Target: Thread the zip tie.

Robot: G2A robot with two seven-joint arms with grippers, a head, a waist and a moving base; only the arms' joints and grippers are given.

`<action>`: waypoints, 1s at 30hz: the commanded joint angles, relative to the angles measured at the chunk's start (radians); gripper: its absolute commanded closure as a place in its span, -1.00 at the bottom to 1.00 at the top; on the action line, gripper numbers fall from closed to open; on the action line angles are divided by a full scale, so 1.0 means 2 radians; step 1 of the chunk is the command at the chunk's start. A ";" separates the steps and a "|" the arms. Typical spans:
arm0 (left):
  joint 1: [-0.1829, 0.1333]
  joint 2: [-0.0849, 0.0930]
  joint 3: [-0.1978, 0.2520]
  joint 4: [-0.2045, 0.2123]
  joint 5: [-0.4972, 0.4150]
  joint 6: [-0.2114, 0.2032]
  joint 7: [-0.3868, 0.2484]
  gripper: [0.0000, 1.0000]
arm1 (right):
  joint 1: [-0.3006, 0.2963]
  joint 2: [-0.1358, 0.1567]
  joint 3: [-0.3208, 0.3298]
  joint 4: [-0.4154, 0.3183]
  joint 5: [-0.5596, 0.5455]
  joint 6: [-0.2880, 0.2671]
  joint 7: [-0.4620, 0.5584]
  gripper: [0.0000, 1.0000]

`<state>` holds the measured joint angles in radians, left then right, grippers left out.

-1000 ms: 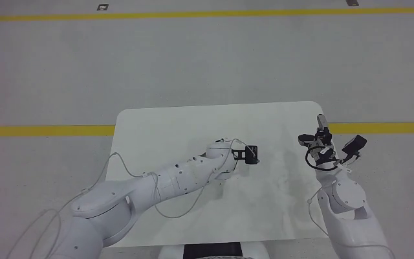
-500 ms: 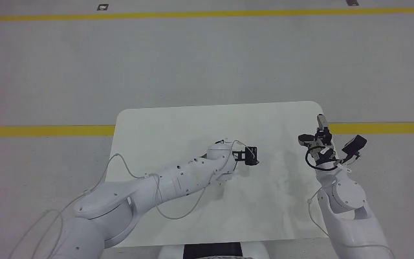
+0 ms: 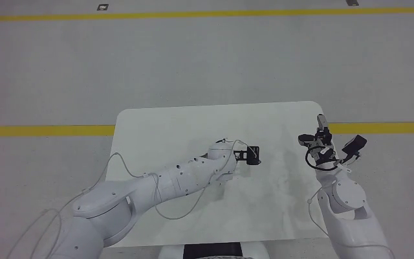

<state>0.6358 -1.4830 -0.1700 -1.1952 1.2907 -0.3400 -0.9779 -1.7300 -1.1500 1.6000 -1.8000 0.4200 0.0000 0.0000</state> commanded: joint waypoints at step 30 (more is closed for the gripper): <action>-0.012 0.148 0.000 -0.206 -0.111 0.000 -0.014 1.00 | 0.000 0.000 0.000 0.000 0.000 0.000 0.000 -1.00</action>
<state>0.6098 -1.1915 -0.1700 -1.6054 1.0683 -0.3400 -1.0096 -1.7300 -1.1500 1.6000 -1.8000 0.4200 0.0000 0.0000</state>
